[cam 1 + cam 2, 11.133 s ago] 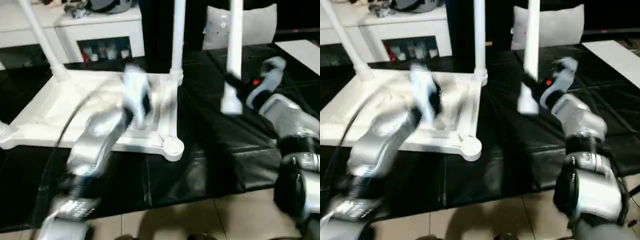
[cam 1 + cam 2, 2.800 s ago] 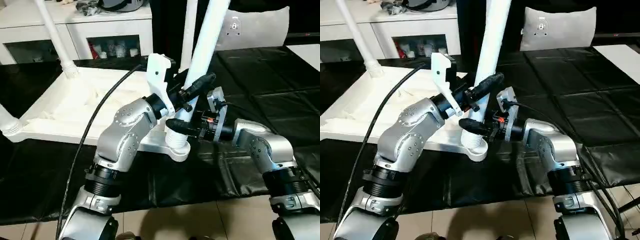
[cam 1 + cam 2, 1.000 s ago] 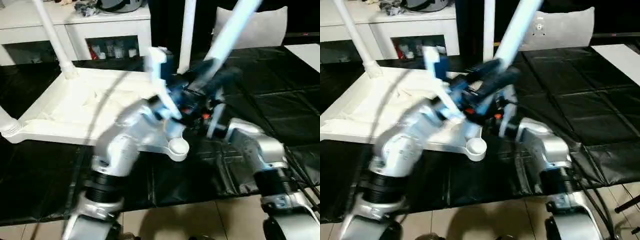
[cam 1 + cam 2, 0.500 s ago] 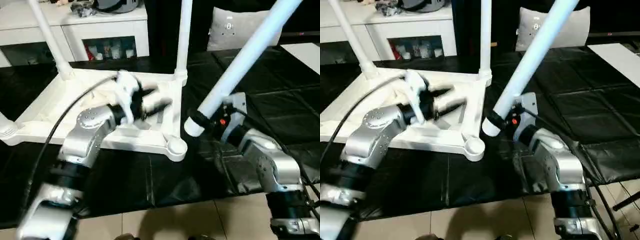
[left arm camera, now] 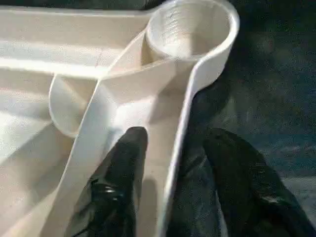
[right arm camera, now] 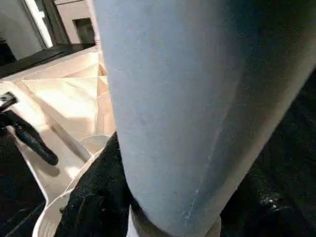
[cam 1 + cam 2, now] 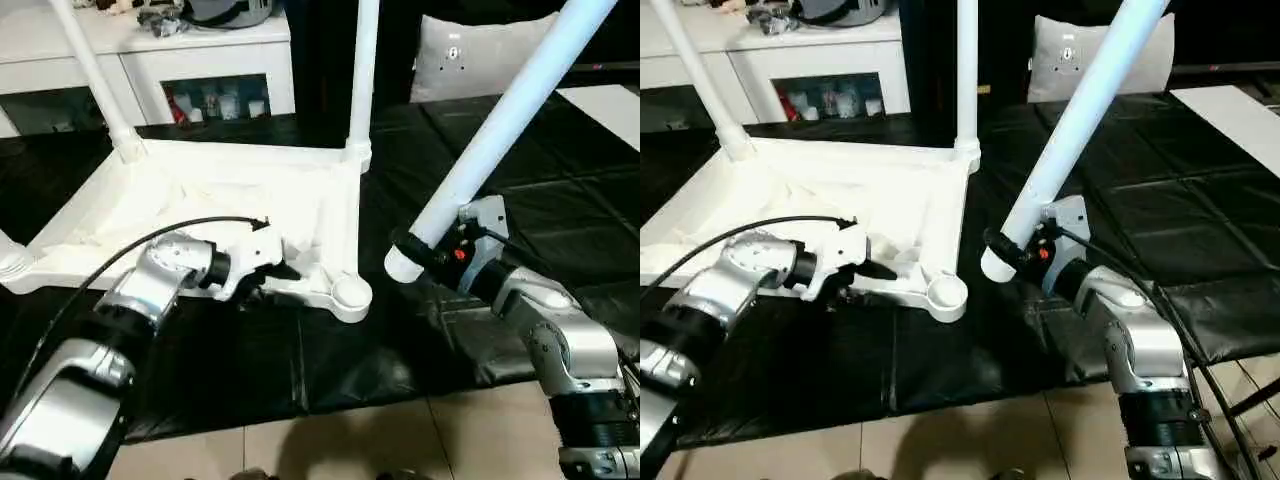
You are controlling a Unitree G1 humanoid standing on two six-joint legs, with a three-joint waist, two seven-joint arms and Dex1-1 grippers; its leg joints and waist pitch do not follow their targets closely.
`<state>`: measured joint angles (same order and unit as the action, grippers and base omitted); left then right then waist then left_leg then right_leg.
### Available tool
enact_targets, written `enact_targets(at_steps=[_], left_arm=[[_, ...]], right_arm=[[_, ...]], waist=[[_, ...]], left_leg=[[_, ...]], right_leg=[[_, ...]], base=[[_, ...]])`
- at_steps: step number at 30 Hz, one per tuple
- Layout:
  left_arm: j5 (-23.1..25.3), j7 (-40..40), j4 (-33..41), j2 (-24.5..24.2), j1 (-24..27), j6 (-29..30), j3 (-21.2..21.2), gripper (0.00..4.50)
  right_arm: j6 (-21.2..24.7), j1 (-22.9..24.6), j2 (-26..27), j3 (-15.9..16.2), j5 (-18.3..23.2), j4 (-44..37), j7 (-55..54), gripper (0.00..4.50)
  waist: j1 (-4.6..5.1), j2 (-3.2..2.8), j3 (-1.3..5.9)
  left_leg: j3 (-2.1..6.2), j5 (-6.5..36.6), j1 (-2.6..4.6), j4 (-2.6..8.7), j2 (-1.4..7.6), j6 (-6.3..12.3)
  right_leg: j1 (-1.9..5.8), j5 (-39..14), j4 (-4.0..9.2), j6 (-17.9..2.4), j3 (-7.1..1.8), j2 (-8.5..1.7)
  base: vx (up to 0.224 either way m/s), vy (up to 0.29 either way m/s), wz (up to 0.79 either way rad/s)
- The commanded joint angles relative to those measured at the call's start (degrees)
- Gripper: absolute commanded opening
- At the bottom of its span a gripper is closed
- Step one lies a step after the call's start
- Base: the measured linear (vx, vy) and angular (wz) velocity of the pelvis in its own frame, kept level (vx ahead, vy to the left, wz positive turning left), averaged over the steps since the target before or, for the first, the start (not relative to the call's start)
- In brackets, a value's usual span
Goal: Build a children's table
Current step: Rotate table base
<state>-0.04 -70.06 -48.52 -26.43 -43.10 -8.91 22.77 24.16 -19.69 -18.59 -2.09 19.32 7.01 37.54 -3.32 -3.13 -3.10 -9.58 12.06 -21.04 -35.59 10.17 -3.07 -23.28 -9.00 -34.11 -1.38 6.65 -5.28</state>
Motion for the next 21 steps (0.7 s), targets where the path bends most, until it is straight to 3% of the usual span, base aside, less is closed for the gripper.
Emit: enact_targets(at_steps=[1, 7, 12, 15, 16, 18, 20, 21], left_arm=[[1.82, 0.54, -3.12, 0.02, -1.97, -2.3, 0.24, 1.82], [2.55, -0.62, -7.77, 0.85, -3.87, -4.7, -0.2, 1.55], [2.58, -0.77, -10.78, 1.58, -5.01, -5.21, -0.86, 1.11], [4.28, -0.08, -13.37, 1.83, -5.74, -6.76, -0.36, 0.82], [4.98, 0.23, -14.31, 1.91, -5.95, -7.47, -0.11, 0.79], [4.24, -0.01, -14.59, 2.29, -6.02, -6.9, -0.79, 0.6], [3.37, -0.64, -14.86, 2.79, -6.21, -6.03, -1.57, 0.41], [3.46, -0.97, -15.29, 3.06, -6.44, -5.15, -1.6, 0.41]], right_arm=[[-0.8, 0.36, -0.42, 0.25, -0.19, -0.99, 0.49, 1.89], [-0.75, 0.6, -0.63, 0.81, -0.26, -0.99, 1.21, 1.89], [-0.5, 0.76, -0.72, 0.99, -0.42, -1.06, 1.29, 1.89], [1.85, 0.68, -1.12, 1.03, -0.1, -1.05, 0.8, 1.89], [4.39, 0.62, -0.63, -0.12, 2.33, -1.73, 1.14, 1.89], [5.13, 0.73, -0.59, -0.13, 3.04, -2.25, 1.63, 1.89], [6.19, 0.78, -0.55, 0.07, 3.09, -2.42, 1.29, 1.89], [6.04, 0.5, 0.24, -0.62, 3.37, -2.12, 0.19, 1.89]], waist=[[-0.11, 0.53, 4.43], [-0.3, 0.57, 4.42], [-0.38, 0.7, 4.32], [-0.47, 0.72, 4.37], [-0.39, 0.77, 4.21], [-0.53, 0.64, 4.28], [-0.49, 1.04, 4.15], [-0.55, 0.95, 4.17]], left_leg=[[0.74, 7.48, 0.27, 4.35, 2.44, 2.05], [0.72, 6.97, 0.19, 4.35, 2.6, 2.43], [0.68, 7.37, 0.17, 4.35, 2.48, 2.6], [0.79, 7.19, 0.16, 4.38, 2.57, 2.52], [0.73, 7.41, 0.16, 4.39, 2.41, 2.78], [0.76, 8.02, 0.27, 4.42, 2.63, 2.6], [0.72, 8.55, 0.28, 4.51, 2.61, 2.48], [0.71, 8.46, 0.33, 4.48, 2.56, 2.41]], right_leg=[[3.9, -15.06, 3.97, -9.72, -3.35, -3.94], [3.86, -14.41, 3.84, -10.6, -3.35, -4.1], [3.81, -17.19, 4.32, -9.45, -3.24, -4.04], [3.88, -17.12, 4.24, -9.3, -3.26, -4.13], [3.85, -17.8, 4.49, -9.03, -3.2, -3.93], [3.77, -18.43, 4.47, -9.17, -3.22, -4.17], [3.76, -19.78, 4.66, -8.92, -3.16, -4.15], [3.72, -20.16, 4.66, -8.88, -3.16, -4.22]], base=[[0.0, 0.0, 0.0], [0.0, 0.0, 0.0], [0.0, 0.0, 0.0], [0.0, 0.0, 0.0], [0.0, 0.0, 0.0], [0.0, 0.0, 0.0], [0.0, 0.0, 0.0], [0.0, 0.0, 0.0]])
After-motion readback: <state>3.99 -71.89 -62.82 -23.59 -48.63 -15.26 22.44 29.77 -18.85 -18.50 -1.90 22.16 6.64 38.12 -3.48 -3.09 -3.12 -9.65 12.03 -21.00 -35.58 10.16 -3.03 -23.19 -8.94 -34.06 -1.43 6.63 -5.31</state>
